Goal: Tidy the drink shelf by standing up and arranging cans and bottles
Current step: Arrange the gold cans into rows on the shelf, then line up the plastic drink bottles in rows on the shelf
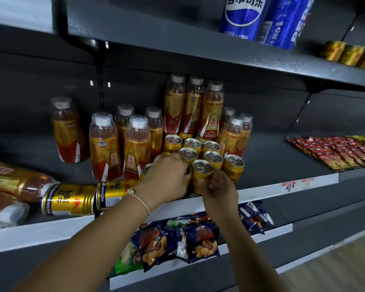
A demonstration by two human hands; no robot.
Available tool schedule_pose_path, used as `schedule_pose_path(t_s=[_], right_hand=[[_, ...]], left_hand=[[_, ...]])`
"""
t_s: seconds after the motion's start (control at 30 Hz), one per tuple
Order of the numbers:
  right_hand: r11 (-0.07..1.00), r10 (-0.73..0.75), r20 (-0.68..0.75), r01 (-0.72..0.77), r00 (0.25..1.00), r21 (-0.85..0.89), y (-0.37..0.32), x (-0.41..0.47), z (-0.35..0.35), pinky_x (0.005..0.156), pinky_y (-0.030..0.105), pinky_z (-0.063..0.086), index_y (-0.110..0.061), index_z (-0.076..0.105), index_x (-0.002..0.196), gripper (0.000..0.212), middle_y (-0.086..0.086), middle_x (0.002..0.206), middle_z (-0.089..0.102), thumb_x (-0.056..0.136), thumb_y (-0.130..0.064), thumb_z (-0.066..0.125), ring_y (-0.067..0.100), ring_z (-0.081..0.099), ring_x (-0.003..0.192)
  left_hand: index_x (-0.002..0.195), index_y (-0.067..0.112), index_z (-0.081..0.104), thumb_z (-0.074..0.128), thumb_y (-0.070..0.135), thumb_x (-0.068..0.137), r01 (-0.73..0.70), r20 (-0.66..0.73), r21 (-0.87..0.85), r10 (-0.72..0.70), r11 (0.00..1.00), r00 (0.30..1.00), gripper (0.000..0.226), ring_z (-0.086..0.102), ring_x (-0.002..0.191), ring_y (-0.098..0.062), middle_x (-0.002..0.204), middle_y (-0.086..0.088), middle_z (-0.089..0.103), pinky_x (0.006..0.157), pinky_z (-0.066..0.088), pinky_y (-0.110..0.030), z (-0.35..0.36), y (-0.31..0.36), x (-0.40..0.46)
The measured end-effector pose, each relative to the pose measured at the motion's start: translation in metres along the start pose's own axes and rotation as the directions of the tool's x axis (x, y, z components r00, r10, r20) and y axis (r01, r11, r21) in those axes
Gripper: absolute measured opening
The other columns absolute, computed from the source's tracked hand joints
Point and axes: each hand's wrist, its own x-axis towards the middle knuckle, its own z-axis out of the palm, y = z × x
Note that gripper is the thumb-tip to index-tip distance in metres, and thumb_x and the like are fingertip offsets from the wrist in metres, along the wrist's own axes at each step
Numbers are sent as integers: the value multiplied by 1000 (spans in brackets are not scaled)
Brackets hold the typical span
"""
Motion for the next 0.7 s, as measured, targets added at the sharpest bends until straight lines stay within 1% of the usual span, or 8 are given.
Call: schedule_pose_path(t_s=[0.1, 0.2, 0.33, 0.47, 0.53, 0.57, 0.6, 0.7], right_hand=[[999, 10, -8, -10, 1000, -42, -1, 5, -18, 62, 8, 36, -19, 66, 110, 23, -3, 98, 69, 97, -37, 61, 15, 63, 89], [996, -38, -91, 31, 995, -78, -2, 18, -41, 57, 6, 33, -24, 62, 85, 16, -12, 78, 62, 99, -32, 58, 4, 58, 75], [995, -65, -140, 54, 988, -80, 6, 48, -69, 60, 14, 42, -23, 70, 93, 17, -10, 85, 67, 99, -34, 57, 7, 62, 77], [980, -134, -101, 117, 986, -159, 20, 81, -84, 62, 25, 46, -20, 64, 84, 17, -10, 80, 65, 97, -28, 57, 9, 60, 75], [997, -58, -60, 56, 996, -45, 28, 97, -91, 67, 9, 45, -27, 65, 99, 5, -13, 96, 67, 96, -30, 64, 0, 60, 83], [999, -45, -47, 45, 998, 0, 32, 105, -93, 70, 3, 44, -30, 63, 105, 11, -14, 99, 65, 95, -29, 67, -4, 59, 85], [998, -49, -31, 50, 998, 34, 35, 114, -95, 76, 4, 45, -35, 59, 104, 15, -15, 99, 64, 94, -28, 68, -4, 59, 87], [996, -69, 35, 67, 997, 57, 40, 143, -101, 91, 31, 51, -41, 53, 89, 26, -19, 90, 62, 92, -21, 68, 13, 63, 99]], left_hand=[[104, 11, 64, 47, 20, 95, 19, -13, -118, -21, 993, 1000, 21, 56, 100, -26, 108, -7, 57, 85, 45, -35, -6, 6, 5], [116, 10, 61, 48, 12, 92, 54, -8, -193, -56, 980, 998, 28, 56, 102, -26, 112, -7, 58, 84, 50, -42, -11, 15, 15], [128, 11, 57, 49, 7, 90, 93, 2, -306, -97, 948, 995, 40, 57, 108, -25, 118, -9, 62, 88, 51, -39, -8, 32, 37], [142, 19, 44, 51, 10, 90, 162, 26, -356, -163, 920, 986, 53, 55, 116, -23, 129, -6, 59, 87, 45, -26, 6, 53, 69], [148, 20, 36, 51, 11, 90, 204, 56, -370, -198, 906, 979, 61, 51, 125, -23, 139, -5, 54, 95, 41, -26, 13, 63, 85], [150, 20, 33, 51, 11, 90, 227, 67, -372, -218, 900, 974, 63, 47, 131, -23, 145, -5, 49, 100, 39, -27, 17, 67, 93], [151, 19, 31, 51, 11, 90, 247, 75, -370, -236, 896, 969, 65, 42, 136, -23, 150, -5, 43, 104, 36, -27, 20, 71, 101], [152, 18, 28, 54, 11, 89, 300, 79, -381, -292, 875, 953, 69, 35, 141, -22, 155, -4, 36, 107, 28, -24, 28, 80, 119]])
